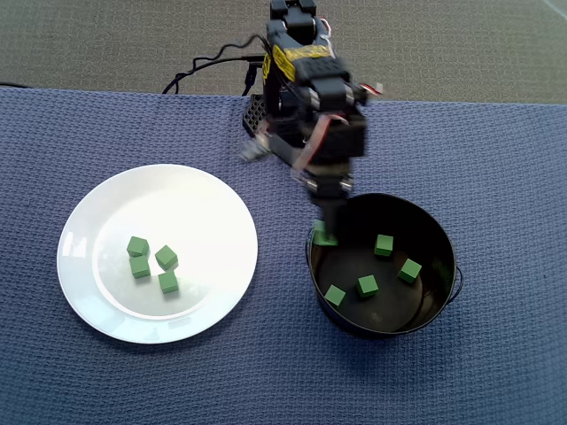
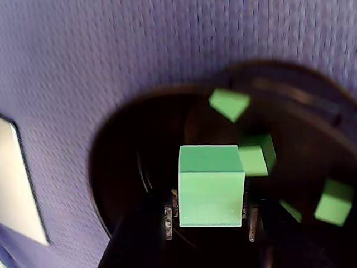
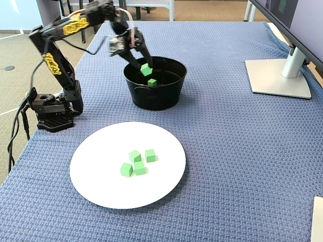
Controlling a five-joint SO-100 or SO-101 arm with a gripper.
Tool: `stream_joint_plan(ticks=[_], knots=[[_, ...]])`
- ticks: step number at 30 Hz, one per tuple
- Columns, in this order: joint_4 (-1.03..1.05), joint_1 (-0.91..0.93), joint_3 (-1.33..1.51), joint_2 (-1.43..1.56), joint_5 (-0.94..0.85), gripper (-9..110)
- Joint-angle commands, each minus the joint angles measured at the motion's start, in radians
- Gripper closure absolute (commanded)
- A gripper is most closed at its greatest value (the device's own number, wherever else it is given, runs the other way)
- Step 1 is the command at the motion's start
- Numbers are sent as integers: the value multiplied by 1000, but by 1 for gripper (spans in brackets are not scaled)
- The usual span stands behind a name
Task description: Pick up the green cubes from the white plate and place them in the black recipient
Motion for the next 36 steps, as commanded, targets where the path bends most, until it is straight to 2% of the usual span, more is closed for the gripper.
stream_joint_plan(ticks=[1, 5, 8, 9, 12, 16, 19, 25, 29, 36], knots=[[-32, -112, -137, -150, 43, 102], [-43, -144, -202, -270, 28, 102], [-37, -164, -215, -298, -34, 73], [-34, -166, -209, -291, -44, 68], [-34, -156, -187, -236, -74, 65], [72, -109, -264, -137, -130, 66], [202, -18, -344, -81, -204, 77], [388, 351, -411, 2, -499, 83], [253, 594, -245, -5, -554, 84], [-92, 848, 77, -114, -426, 85]])
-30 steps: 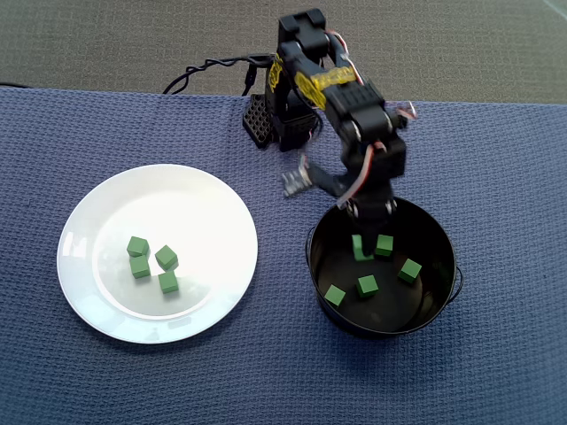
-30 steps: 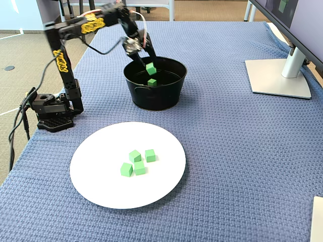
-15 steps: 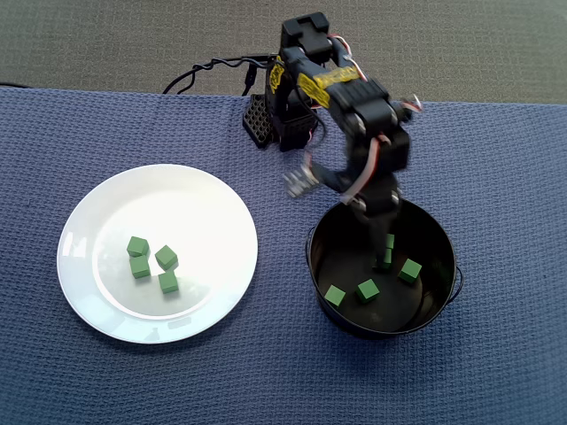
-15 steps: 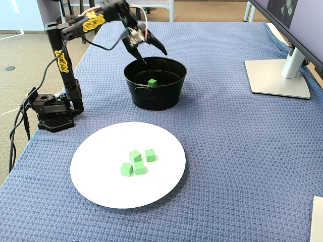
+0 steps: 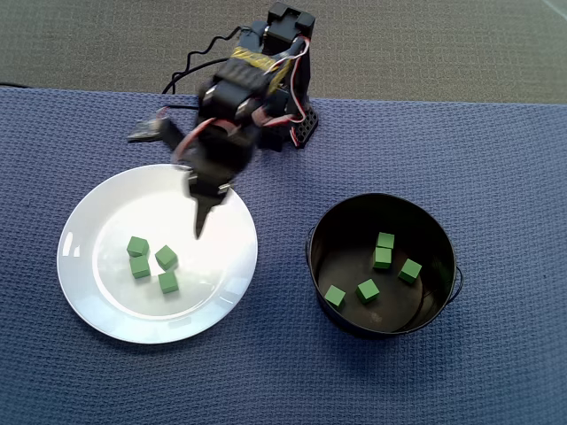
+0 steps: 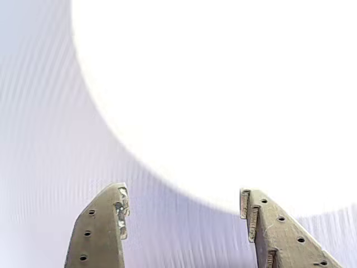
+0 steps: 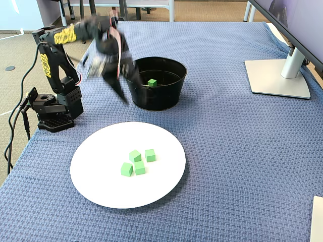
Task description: Pick up the green cubes from the white plate and place them in the black recipient
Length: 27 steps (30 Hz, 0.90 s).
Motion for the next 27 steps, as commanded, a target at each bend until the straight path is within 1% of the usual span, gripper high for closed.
stream_joint_plan(ticks=[1, 9, 13, 17, 27], knots=[[-184, 103, 129, -38, 78, 86], [-287, 170, 189, -112, 238, 85], [-272, 181, 117, -247, 273, 82], [-242, 176, 43, -334, 270, 78], [-225, 156, -18, -413, 262, 78]])
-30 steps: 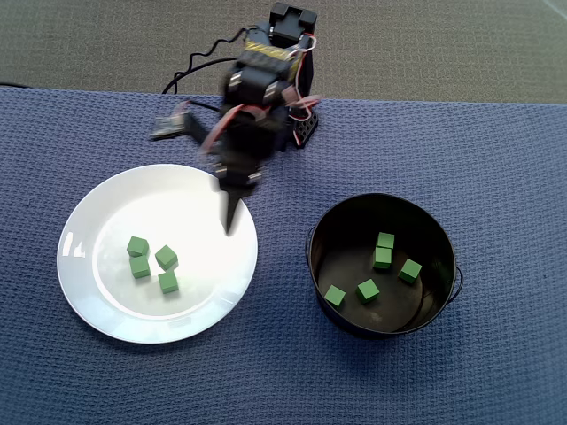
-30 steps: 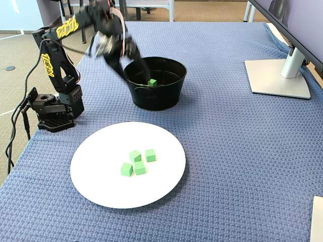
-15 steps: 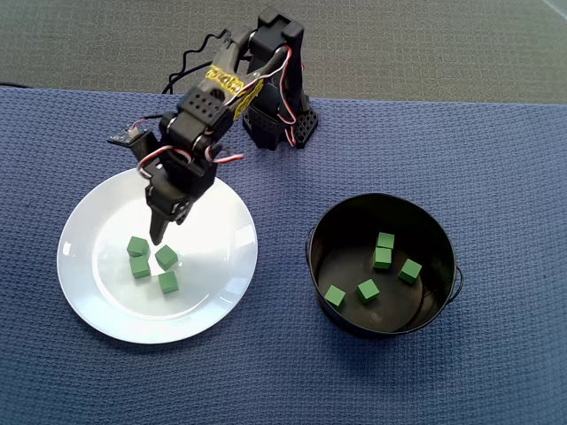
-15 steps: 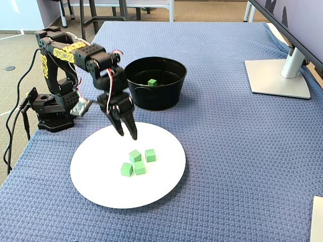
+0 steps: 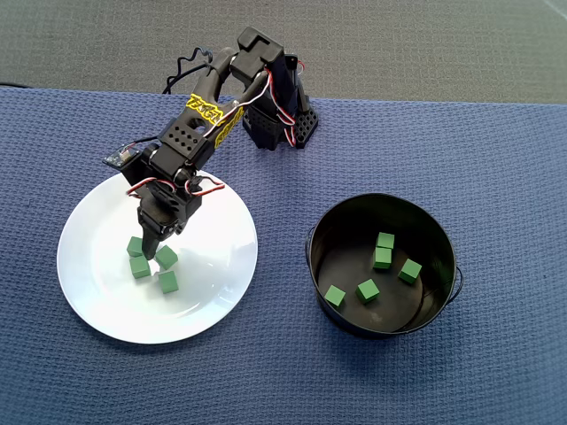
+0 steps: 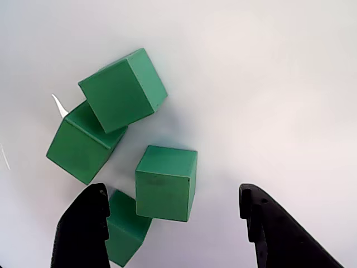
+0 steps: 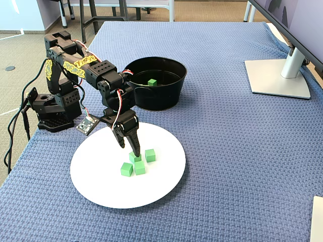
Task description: Pick up the green cubes from the white plate and place them in the black recipient
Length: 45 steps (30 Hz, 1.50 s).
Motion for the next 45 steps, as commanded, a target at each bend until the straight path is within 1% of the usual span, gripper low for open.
stream_joint_plan(ticks=[1, 13, 18, 22, 25, 26, 34, 38, 42, 45], knots=[[6, -15, -63, -6, 0, 78], [18, -26, -144, -97, 0, 79], [37, -26, -189, -149, -3, 81], [37, -28, -190, -156, -6, 87], [28, -28, -190, -161, 0, 97], [26, -28, -189, -161, 3, 99], [17, -43, -153, -132, 8, 101], [-8, -80, -37, -14, -8, 101], [-38, -133, 158, 273, -28, 101], [3, -173, 267, 500, -52, 101]])
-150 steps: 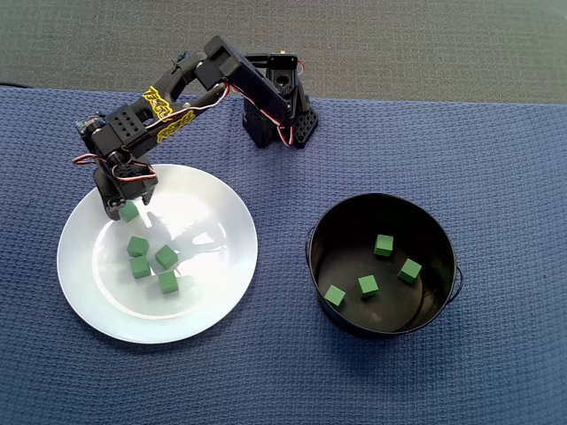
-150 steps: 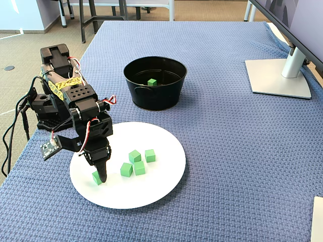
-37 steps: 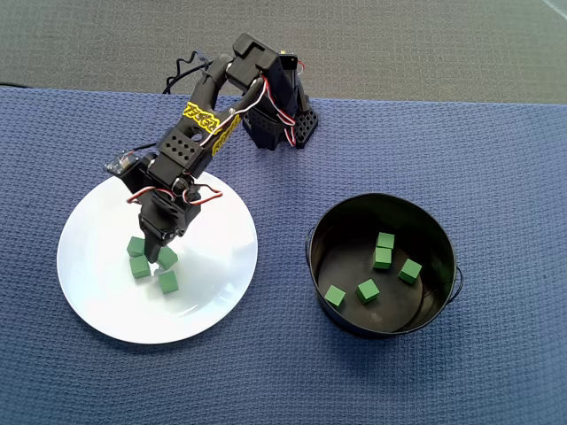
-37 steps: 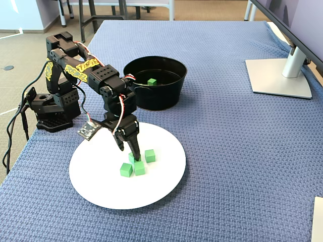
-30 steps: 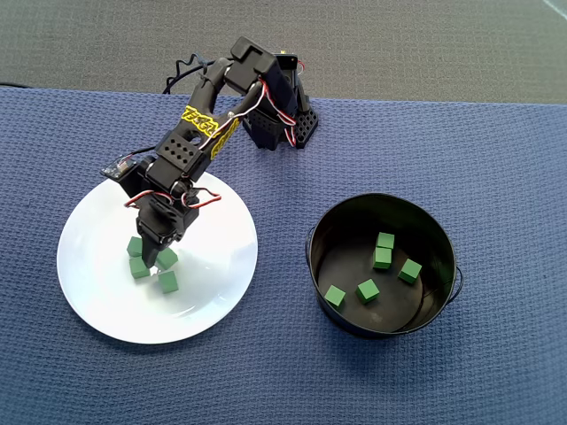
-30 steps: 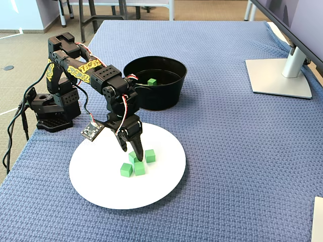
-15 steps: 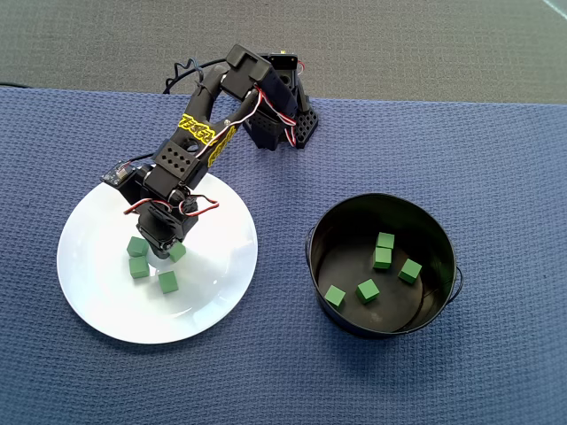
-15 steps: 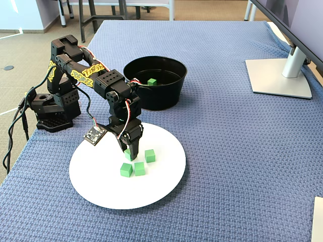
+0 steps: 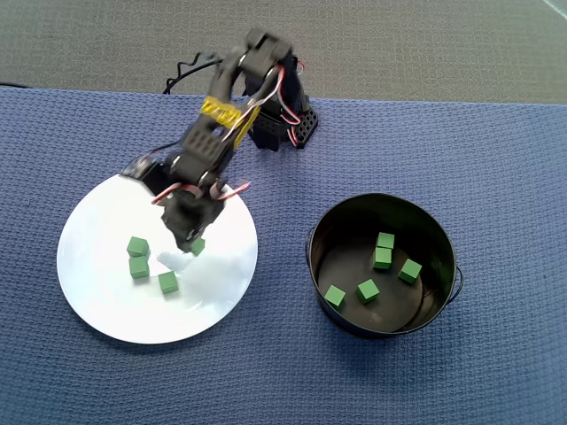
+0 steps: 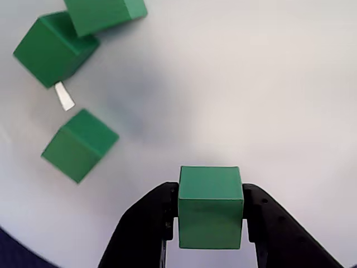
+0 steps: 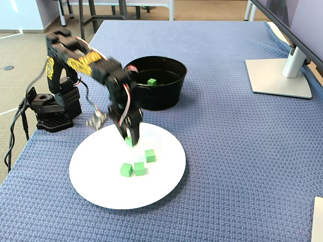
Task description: Pick up the green cubes from the white plate and place them in the black recipient
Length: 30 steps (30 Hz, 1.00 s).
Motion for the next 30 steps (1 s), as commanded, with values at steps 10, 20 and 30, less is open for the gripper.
stream_joint_plan(ticks=[10, 20, 30], knots=[[282, -396, 167, 787, 74, 101], [86, -868, 69, 558, 169, 102], [58, -916, -350, 26, 184, 93]])
